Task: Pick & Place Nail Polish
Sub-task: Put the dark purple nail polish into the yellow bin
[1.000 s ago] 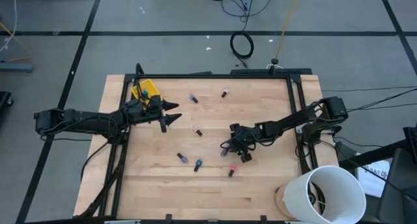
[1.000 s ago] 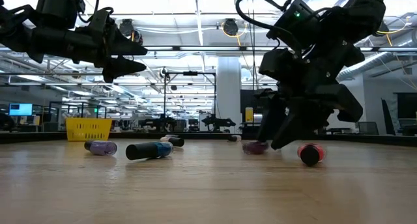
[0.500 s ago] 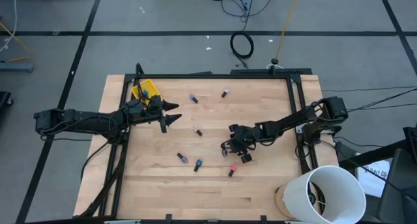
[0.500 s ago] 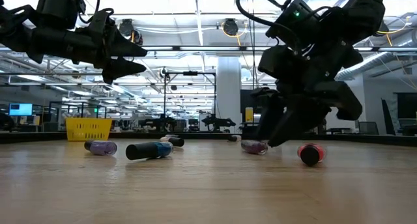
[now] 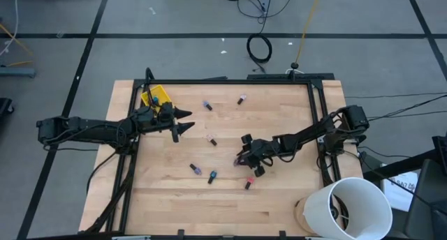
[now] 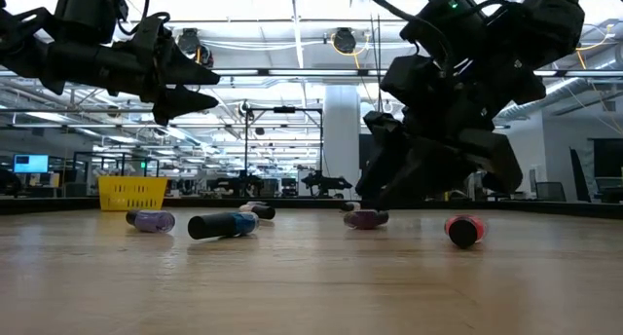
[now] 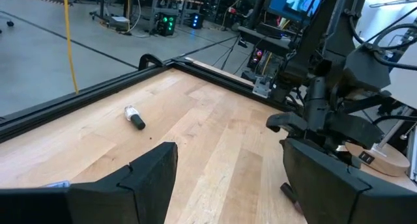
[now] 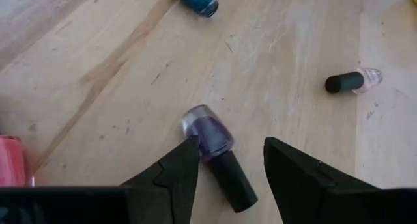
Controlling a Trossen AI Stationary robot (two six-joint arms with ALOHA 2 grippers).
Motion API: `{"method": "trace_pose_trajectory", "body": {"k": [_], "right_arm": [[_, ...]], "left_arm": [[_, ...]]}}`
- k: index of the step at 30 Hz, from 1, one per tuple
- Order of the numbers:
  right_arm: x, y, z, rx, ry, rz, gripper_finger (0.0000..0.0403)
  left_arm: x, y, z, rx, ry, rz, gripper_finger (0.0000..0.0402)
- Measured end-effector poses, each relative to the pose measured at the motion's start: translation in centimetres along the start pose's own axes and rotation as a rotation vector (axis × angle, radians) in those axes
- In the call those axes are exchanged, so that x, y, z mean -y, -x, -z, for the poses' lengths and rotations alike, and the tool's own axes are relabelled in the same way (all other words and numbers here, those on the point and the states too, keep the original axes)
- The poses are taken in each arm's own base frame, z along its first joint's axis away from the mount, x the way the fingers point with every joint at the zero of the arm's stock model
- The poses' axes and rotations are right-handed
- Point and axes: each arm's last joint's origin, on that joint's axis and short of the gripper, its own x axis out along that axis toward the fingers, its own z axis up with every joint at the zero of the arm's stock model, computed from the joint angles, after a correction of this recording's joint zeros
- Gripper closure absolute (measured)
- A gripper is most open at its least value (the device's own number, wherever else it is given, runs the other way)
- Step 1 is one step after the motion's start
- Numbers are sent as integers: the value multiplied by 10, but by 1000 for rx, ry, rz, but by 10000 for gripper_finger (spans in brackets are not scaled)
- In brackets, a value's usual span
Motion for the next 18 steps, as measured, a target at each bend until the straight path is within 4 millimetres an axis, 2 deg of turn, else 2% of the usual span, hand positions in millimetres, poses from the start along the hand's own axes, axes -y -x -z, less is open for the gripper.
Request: {"method": "trace_pose_trajectory", "body": {"k": [5,10,18], "right_arm": [[3,0,3,-18,-9,1,243],[13,0,14,-77,-60,-26,243],[20,1,18,-22,-84,-145,250]], "left_arm": [[0,0,0,0,-3,1,131],[0,0,0,-1,-4,2,131],[0,0,0,0,-11,1,131]]}}
